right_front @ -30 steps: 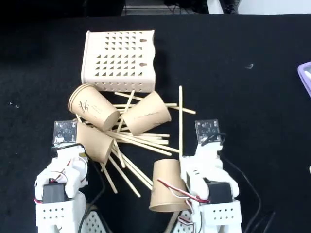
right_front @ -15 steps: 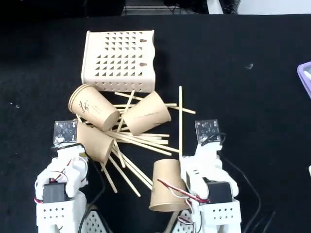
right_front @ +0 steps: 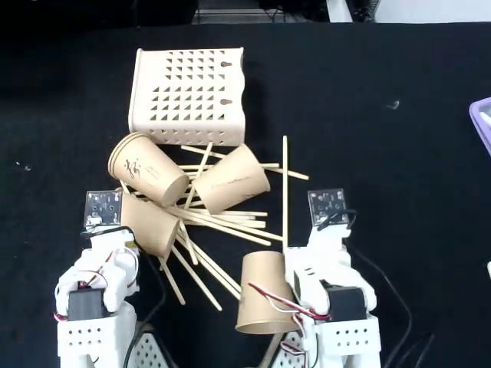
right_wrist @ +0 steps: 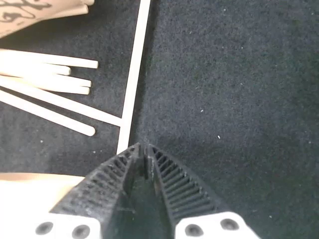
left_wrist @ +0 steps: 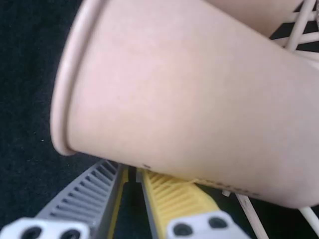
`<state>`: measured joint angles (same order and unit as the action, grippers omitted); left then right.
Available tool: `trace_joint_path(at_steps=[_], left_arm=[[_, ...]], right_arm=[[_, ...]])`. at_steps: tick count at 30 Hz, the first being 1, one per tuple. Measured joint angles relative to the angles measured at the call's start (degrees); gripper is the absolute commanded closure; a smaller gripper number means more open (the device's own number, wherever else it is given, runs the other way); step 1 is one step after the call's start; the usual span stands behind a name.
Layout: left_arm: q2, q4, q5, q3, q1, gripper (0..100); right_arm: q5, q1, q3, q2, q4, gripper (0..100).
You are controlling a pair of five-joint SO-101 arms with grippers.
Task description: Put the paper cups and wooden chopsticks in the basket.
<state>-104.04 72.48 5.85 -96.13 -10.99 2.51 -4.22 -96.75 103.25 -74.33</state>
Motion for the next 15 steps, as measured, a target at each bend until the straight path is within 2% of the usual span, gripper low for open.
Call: trace_joint_path(at_steps=[5,13,15], left_arm=[[0.00,0.00,0.18,0.00,-2.20,97],[-0.44,-0.97,0.62,2.73,-19.78,97],[-0.44,-1.23,5.10,3.78,-23.65,97]], right_arm=[[0.00,0.00,0.00,0.00,5.27,98.0],[0.00,0.00,0.00,0.00,17.93,97.6],[-0.53,0.00,0.00,0.00,20.04,94.2]])
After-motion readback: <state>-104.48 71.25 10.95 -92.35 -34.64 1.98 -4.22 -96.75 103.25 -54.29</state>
